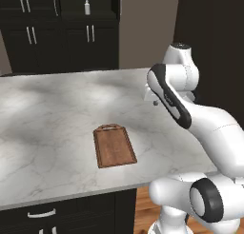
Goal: Grab the spray bottle from the cabinet, then place it next to the cutting board for sanitizing. Then grab the dish brush from the countertop next to the sink and place it next to the cutting board.
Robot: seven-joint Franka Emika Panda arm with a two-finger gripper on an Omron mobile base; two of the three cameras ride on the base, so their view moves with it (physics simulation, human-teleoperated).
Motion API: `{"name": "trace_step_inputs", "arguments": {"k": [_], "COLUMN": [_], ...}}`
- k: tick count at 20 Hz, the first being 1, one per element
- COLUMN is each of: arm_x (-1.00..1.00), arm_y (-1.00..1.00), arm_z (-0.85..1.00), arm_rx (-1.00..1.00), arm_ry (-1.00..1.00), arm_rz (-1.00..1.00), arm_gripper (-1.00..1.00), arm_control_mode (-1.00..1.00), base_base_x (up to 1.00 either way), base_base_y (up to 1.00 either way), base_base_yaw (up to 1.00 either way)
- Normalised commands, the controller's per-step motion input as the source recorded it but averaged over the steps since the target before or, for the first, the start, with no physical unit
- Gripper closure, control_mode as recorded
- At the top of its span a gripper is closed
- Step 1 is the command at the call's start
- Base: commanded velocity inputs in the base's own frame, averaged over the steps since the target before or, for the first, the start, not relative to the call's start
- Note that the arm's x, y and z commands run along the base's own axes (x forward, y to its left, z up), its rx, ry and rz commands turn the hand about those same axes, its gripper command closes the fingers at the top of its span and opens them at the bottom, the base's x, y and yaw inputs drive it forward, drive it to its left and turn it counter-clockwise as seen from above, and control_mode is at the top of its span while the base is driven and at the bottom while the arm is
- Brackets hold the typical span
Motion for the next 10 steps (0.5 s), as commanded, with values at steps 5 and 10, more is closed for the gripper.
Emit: {"name": "trace_step_inputs", "arguments": {"k": [5, 10], "arm_x": [-0.65, -0.93], "arm_y": [0.00, 0.06], "arm_z": [0.00, 0.05], "arm_rx": [0.00, 0.00], "arm_ry": [-0.05, -0.21], "arm_rz": [0.03, 0.06], "arm_gripper": [-1.00, -1.00], "arm_control_mode": [-1.00, -1.00], "base_base_x": [0.00, 0.00], "base_base_y": [0.00, 0.00], "base_base_yaw": [0.00, 0.00]}}
